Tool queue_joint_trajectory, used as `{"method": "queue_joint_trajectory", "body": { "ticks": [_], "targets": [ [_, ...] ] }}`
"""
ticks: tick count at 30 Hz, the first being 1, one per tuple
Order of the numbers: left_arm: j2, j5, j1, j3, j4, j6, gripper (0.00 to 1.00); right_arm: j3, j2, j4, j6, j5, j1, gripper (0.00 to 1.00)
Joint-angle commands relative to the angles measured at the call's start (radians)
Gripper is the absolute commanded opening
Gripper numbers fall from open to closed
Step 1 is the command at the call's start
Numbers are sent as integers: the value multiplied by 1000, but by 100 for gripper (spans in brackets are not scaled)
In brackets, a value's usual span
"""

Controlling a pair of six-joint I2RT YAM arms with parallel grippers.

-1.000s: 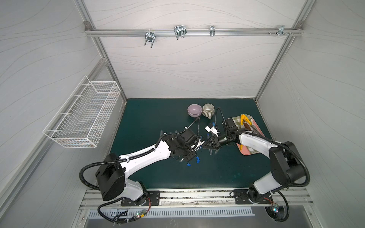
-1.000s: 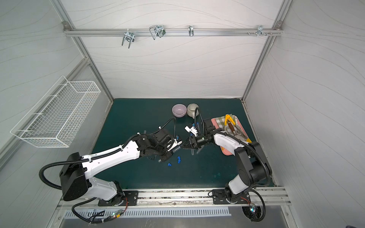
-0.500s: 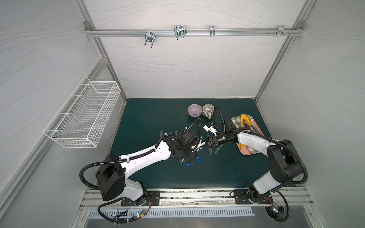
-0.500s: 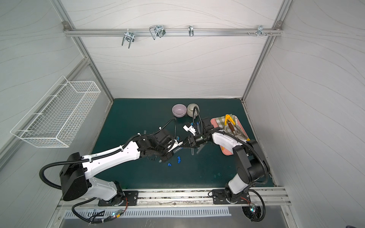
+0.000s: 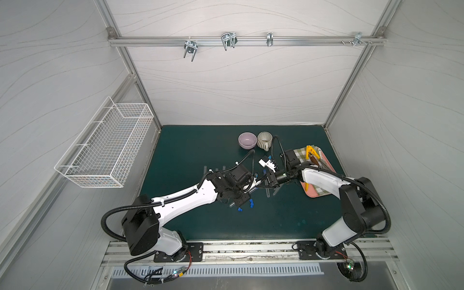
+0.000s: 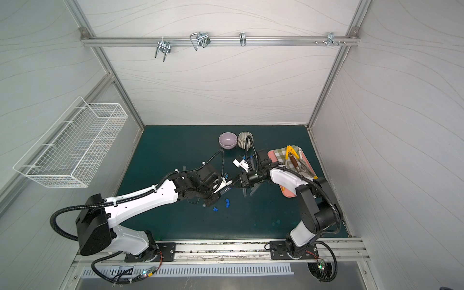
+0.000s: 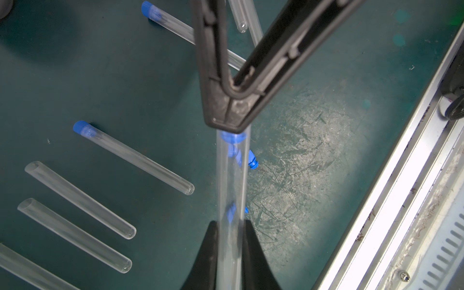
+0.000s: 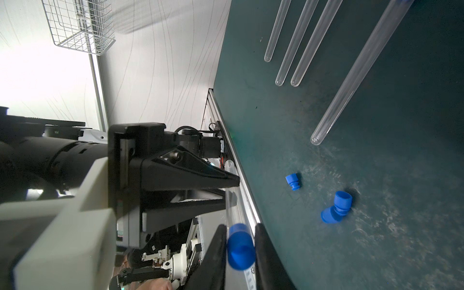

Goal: Remove stoppers from test tubes
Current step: Open the stopper on the test tube.

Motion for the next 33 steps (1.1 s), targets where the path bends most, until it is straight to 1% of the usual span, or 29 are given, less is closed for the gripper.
{"method": "queue_joint_trajectory", "body": {
  "ticks": [1,16,21,33],
  "targets": [
    [-10,-4,-5,1,28,18,0,4,7,0,-19,-34,7,20],
    [-7,-26,-5,0,32,14,0,-1,4,-1,-21,-32,7,12],
    [-4,-39,-5,-2,32,12,0,-13,-8,40,10,-60,1,10],
    [4,-73,-5,-4,28,17,0,-13,-26,3,-13,-43,-35,8]
  ]
}}
